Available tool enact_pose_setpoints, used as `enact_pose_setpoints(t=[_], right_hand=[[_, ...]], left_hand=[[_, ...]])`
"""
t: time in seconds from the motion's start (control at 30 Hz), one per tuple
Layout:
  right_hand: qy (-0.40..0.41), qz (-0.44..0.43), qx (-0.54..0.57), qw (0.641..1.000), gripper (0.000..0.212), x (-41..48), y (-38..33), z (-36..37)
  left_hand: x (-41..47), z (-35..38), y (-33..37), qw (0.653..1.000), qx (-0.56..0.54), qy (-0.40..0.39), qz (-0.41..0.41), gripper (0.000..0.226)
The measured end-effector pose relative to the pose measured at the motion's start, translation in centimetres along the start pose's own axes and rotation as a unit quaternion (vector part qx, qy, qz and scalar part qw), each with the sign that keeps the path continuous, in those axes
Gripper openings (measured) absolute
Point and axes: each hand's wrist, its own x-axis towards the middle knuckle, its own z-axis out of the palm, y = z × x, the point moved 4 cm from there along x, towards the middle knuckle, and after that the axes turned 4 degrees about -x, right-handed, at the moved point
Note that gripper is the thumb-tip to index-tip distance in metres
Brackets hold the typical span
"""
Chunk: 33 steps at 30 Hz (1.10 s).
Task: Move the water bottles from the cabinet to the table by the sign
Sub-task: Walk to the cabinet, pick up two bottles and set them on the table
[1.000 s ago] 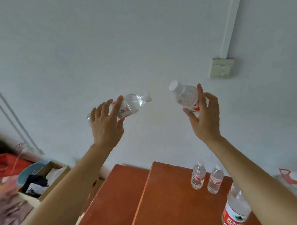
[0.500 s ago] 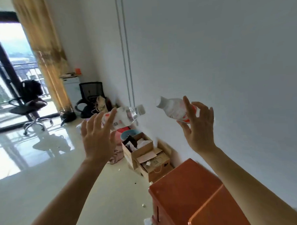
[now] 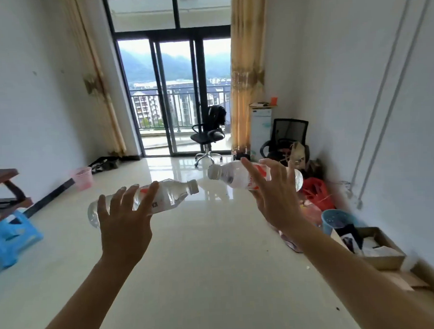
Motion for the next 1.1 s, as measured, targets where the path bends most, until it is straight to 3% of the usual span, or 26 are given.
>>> enact_pose_setpoints(t=[0.2,0.43,0.7,1.1], right_hand=[[-0.027,-0.090,0.052,0.994,0.097,7.6,-10.3,12.0],[-0.044,-0.183,0.131,0.973,0.102,19.2,-20.5,29.3],[-0.025,-0.275,0.238,0.931,0.108,32.9,-34.5,39.4],[-0.036,-0.392,0.323,0.861,0.116,39.3,-61.9,52.1]], left_hand=[[0.4,2.9,-13.5,0.994,0.068,-0.024,-0.085,0.088],[3.7,7.9,-26.9,0.963,0.209,-0.040,-0.168,0.084],[7.2,7.4,-38.2,0.907,0.344,-0.046,-0.237,0.087],[1.2,6.9,-59.7,0.844,0.441,-0.059,-0.301,0.077]])
